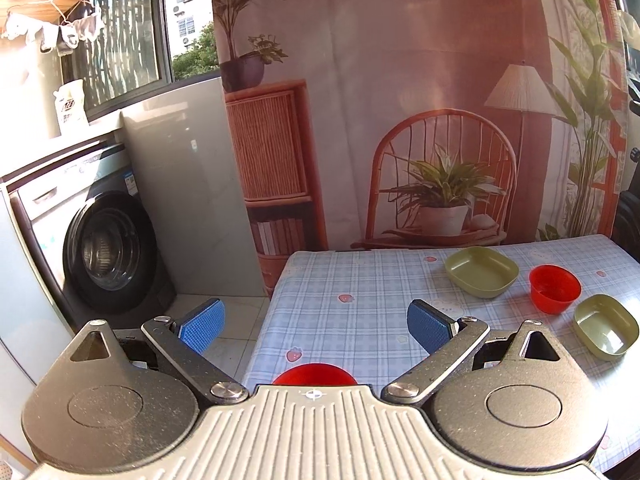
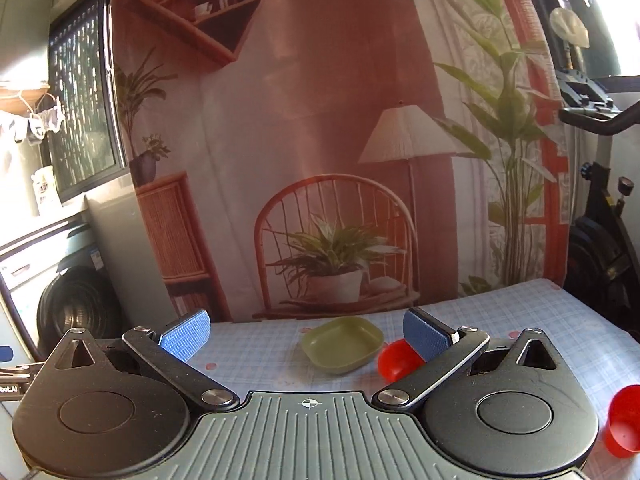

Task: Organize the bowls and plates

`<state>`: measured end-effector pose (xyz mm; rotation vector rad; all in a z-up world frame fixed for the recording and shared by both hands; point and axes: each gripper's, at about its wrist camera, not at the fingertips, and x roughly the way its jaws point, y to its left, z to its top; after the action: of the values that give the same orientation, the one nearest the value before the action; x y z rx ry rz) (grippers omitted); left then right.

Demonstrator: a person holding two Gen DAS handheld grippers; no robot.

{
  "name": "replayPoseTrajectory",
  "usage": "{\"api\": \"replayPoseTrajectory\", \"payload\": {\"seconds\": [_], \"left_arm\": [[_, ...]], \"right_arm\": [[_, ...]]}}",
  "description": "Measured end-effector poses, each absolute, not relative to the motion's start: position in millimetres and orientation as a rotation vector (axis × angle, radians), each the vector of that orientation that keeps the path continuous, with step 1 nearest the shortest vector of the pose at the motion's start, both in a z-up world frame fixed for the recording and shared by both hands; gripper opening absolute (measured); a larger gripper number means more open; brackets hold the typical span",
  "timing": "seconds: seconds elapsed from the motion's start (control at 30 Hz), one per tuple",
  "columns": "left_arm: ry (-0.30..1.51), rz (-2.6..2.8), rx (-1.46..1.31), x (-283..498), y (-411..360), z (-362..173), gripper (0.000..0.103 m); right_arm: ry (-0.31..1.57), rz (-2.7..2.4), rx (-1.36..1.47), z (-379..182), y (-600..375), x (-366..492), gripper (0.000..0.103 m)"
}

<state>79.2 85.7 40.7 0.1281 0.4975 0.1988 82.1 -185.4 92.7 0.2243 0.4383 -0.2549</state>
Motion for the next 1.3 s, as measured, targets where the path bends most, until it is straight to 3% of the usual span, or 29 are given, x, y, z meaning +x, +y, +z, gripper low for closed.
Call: {"api": "replayPoseTrajectory", "payload": {"seconds": [0.1, 0.47, 0.57, 0.63, 0.7, 0.83, 0.9, 1.2, 1.3], "left_arm": [[0.51, 0.227, 0.122, 89, 103, 40, 0.099], [0.589, 0.282, 0.025, 108, 151, 18, 0.098], [0.61, 0.285, -0.002, 114, 164, 8, 0.092], [0.634, 0.294, -0.023, 118, 172, -4, 0.086], [0.656, 0.311, -0.043, 122, 181, -17, 0.086], [0.715, 0.31, -0.065, 132, 192, -48, 0.082], [0.749, 0.289, -0.086, 136, 197, -61, 0.079], [0.853, 0.221, -0.187, 144, 207, -113, 0.065], [0.865, 0.204, -0.227, 145, 209, -121, 0.052]], "right_arm": [[0.427, -0.215, 0.207, 81, -167, 105, 0.103], [0.652, -0.064, 0.218, 25, -113, 189, 0.103], [0.692, -0.02, 0.188, 3, -95, 204, 0.1], [0.731, 0.018, 0.182, -13, -83, 214, 0.094], [0.793, 0.076, 0.205, -31, -73, 228, 0.078], [0.888, 0.134, 0.193, -64, -48, 252, 0.067], [0.925, 0.157, 0.181, -78, -37, 259, 0.056], [1.038, 0.261, 0.156, -127, -7, 274, 0.035], [1.056, 0.27, 0.157, -137, -3, 274, 0.028]]}}
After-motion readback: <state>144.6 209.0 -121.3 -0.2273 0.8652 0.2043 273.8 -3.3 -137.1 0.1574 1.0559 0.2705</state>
